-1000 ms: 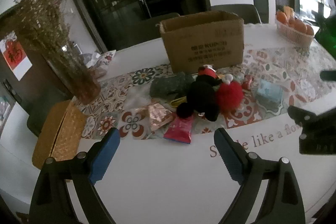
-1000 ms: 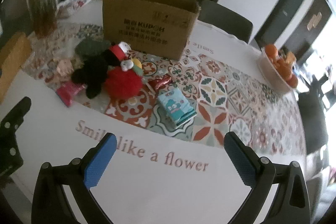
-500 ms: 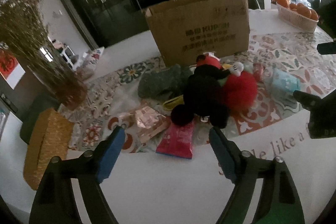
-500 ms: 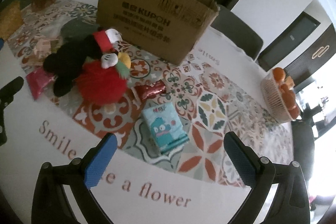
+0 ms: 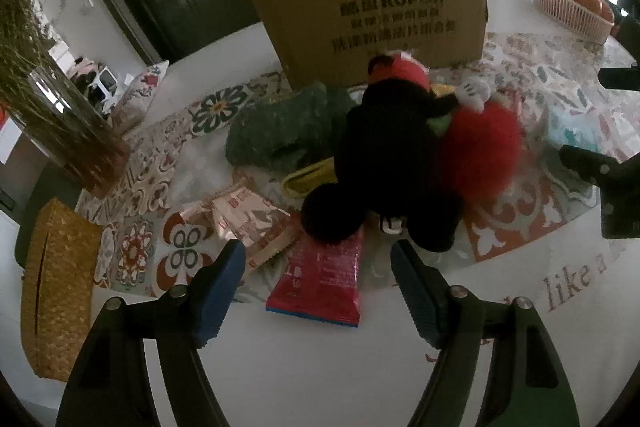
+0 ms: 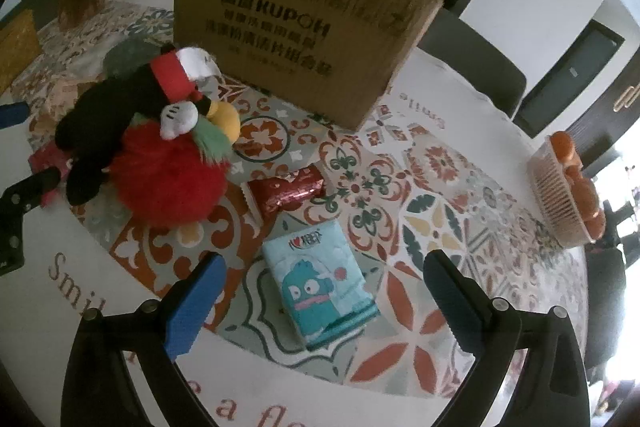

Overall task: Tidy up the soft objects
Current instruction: 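Grasp the red snack packet with the left tool while the right tool grasps the tissue pack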

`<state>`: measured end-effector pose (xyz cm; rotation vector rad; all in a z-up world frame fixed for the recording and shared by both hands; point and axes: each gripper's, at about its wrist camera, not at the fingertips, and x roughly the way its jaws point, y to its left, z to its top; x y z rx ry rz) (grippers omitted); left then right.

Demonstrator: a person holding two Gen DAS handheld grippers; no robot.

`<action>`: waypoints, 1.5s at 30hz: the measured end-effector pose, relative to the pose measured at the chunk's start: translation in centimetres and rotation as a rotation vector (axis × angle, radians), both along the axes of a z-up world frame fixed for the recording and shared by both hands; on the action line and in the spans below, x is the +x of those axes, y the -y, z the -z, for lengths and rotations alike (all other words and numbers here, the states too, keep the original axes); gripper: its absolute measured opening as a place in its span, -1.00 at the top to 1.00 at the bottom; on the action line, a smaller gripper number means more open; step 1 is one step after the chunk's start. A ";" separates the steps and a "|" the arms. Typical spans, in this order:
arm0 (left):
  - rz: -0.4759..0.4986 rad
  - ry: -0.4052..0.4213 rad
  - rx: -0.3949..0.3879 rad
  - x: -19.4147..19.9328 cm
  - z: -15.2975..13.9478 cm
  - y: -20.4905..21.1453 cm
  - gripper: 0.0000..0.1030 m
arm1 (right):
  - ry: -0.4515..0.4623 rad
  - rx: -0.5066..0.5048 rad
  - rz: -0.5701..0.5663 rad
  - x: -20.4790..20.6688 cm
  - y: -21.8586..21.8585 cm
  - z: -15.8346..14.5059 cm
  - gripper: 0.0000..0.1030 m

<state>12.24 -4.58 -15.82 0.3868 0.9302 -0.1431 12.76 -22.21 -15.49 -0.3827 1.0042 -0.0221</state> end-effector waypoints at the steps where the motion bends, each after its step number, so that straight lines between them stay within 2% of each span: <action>1: -0.001 -0.008 0.002 0.2 0.3 0.0 -0.44 | 0.000 0.001 -0.004 0.1 0.0 0.2 -0.94; 3: -0.005 -0.015 0.009 0.4 0.7 0.0 -0.35 | 0.002 0.006 -0.012 0.4 0.2 0.7 -0.94; 7: -0.010 -0.053 0.008 1.1 1.8 -0.1 -0.31 | -0.014 0.030 -0.005 1.1 0.8 1.6 -0.89; 11: -0.022 -0.049 0.023 1.5 2.3 -0.2 -0.24 | -0.020 0.052 0.013 1.5 1.6 2.2 -0.83; 19: -0.013 -0.088 -0.004 2.7 3.3 -0.5 -0.06 | -0.059 0.108 0.030 2.3 2.2 3.4 -0.66; 21: -0.013 -0.094 -0.016 2.9 3.3 -0.5 0.04 | -0.060 0.120 0.029 2.4 2.3 3.4 -0.56; 24: -0.005 -0.112 -0.042 3.2 3.3 -0.6 0.10 | -0.075 0.159 0.031 2.6 2.2 3.3 -0.28; 33: -0.016 -0.143 -0.104 3.2 3.2 -1.0 0.19 | -0.091 0.233 0.075 1.7 1.5 2.9 -0.24; 42: -0.072 -0.208 -0.219 2.5 2.8 -2.1 0.27 | -0.089 0.299 0.121 -0.1 0.3 1.3 -0.23; 45: -0.065 -0.205 -0.220 1.4 2.4 -2.1 0.28 | -0.087 0.312 0.136 -0.7 0.0 0.8 -0.23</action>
